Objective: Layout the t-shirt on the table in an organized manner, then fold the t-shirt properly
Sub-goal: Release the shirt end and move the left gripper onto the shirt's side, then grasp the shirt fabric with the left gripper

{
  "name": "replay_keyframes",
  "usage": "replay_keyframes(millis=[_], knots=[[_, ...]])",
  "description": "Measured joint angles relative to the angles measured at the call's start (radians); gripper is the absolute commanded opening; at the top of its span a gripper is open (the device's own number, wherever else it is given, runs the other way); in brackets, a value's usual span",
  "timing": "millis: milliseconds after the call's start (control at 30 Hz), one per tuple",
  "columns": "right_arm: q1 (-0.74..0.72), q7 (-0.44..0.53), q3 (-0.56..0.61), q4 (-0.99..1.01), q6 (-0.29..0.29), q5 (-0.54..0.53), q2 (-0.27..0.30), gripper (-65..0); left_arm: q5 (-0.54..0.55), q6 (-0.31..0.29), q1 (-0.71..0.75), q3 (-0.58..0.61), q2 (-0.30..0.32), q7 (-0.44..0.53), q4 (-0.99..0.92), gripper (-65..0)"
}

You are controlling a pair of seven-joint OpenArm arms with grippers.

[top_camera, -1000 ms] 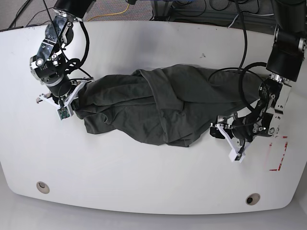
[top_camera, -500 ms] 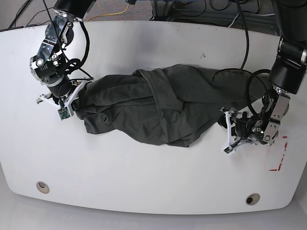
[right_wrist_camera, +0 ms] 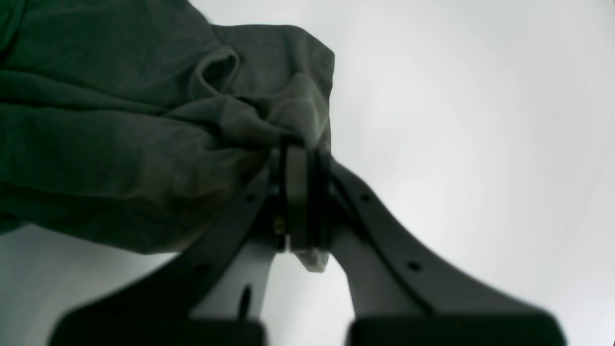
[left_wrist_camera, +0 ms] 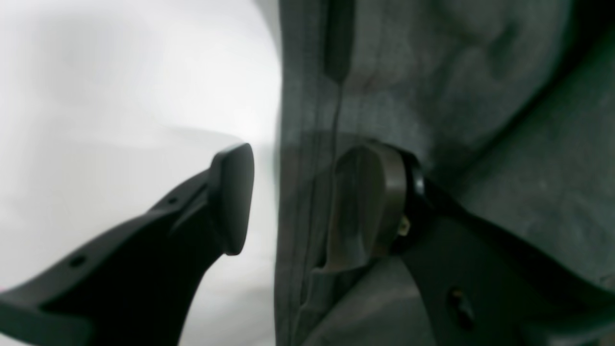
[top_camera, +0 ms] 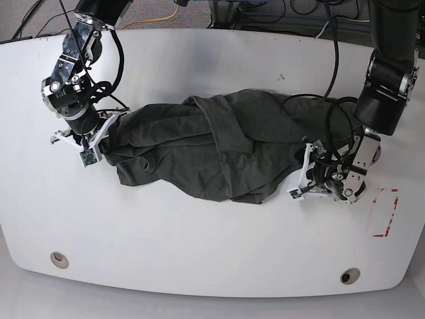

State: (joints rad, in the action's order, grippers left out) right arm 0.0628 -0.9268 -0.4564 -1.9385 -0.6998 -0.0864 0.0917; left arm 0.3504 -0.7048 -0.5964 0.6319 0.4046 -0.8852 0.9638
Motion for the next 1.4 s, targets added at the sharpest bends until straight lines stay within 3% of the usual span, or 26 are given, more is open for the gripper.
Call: replay_keyframes(millis=[400, 933, 1400], knots=[[0.000, 0.000, 0.000, 0.000, 0.000, 0.000, 0.000, -65.0, 0.005, 0.000, 0.000, -0.002, 0.000, 0.002, -0.004, -32.6], [0.000, 0.000, 0.000, 0.000, 0.000, 0.000, 0.000, -65.0, 0.016, 0.005, 0.010, -0.063, -0.008, -0.116, 0.000, -32.9], [0.000, 0.000, 0.000, 0.000, 0.000, 0.000, 0.001, -65.0, 0.180, 0.008, 0.024, -0.128, 0.040, -0.159, -0.009, -32.9]])
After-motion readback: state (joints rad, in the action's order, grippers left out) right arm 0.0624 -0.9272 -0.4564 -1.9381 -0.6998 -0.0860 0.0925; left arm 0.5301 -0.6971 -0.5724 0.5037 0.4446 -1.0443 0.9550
